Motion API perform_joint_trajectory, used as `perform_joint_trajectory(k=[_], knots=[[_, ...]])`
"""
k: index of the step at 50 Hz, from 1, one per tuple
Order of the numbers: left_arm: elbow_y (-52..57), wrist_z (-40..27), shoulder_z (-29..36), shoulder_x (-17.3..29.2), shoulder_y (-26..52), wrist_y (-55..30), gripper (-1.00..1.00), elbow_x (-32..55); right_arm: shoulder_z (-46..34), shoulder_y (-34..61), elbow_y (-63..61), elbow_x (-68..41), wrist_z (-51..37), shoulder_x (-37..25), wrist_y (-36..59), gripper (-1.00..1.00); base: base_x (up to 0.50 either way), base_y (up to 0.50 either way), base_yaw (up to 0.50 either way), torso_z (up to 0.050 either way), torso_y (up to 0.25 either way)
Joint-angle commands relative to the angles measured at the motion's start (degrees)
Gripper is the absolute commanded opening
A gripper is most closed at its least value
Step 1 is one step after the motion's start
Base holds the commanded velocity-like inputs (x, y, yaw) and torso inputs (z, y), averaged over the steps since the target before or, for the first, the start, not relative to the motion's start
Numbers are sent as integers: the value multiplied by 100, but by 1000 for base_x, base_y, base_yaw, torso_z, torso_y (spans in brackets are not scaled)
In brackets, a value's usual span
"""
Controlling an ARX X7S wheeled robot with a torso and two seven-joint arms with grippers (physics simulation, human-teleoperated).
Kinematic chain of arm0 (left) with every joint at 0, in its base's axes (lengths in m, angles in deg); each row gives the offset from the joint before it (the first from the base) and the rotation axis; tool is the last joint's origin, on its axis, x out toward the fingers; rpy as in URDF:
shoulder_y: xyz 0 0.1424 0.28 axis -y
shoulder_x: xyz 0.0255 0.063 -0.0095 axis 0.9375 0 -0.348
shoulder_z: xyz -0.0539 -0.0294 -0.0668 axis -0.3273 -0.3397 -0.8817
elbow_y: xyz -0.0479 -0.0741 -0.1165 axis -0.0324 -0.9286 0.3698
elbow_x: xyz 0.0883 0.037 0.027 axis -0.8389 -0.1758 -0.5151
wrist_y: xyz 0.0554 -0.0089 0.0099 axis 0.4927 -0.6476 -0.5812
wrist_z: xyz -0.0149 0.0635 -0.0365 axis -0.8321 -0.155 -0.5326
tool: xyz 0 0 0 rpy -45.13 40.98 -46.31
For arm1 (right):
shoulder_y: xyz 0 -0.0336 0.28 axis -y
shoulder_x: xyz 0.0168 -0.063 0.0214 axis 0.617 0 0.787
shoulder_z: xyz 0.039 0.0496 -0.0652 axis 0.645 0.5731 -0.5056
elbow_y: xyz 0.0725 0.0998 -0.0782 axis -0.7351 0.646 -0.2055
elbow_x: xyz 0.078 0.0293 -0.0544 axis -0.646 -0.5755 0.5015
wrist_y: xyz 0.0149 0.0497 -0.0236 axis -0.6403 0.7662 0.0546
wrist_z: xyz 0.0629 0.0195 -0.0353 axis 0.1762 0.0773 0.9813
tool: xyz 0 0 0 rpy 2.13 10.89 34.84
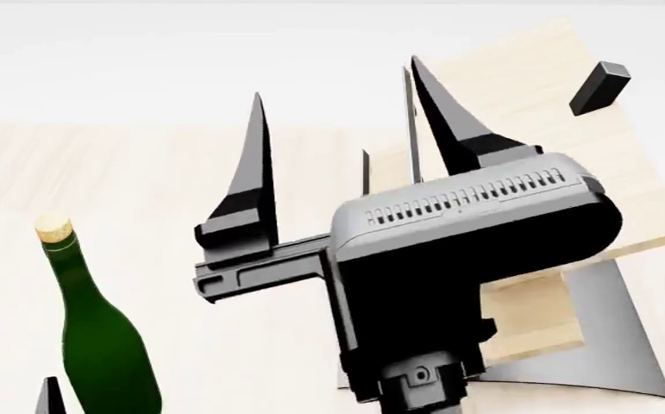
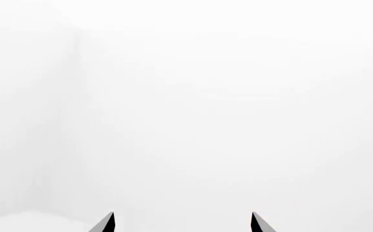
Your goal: Put the wine bottle on the wine rack.
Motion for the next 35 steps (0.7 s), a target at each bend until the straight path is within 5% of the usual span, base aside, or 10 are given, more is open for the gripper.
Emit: perform_joint_trajectory(k=[1,17,35], knots=[[-6,-21,14,19,8,7,100,2,416,774,295,-1134,625,178,1253,100,0,0,0,0,0],[10,-31,50,35,30,-37,100,9,856,1591,1450,-2665,1455,520,2428,100,0,0,0,0,0],[-14,-61,81,54,50,-36,100,11,1082,2492,3167,-3353,1999,823,2709,100,0,0,0,0,0]])
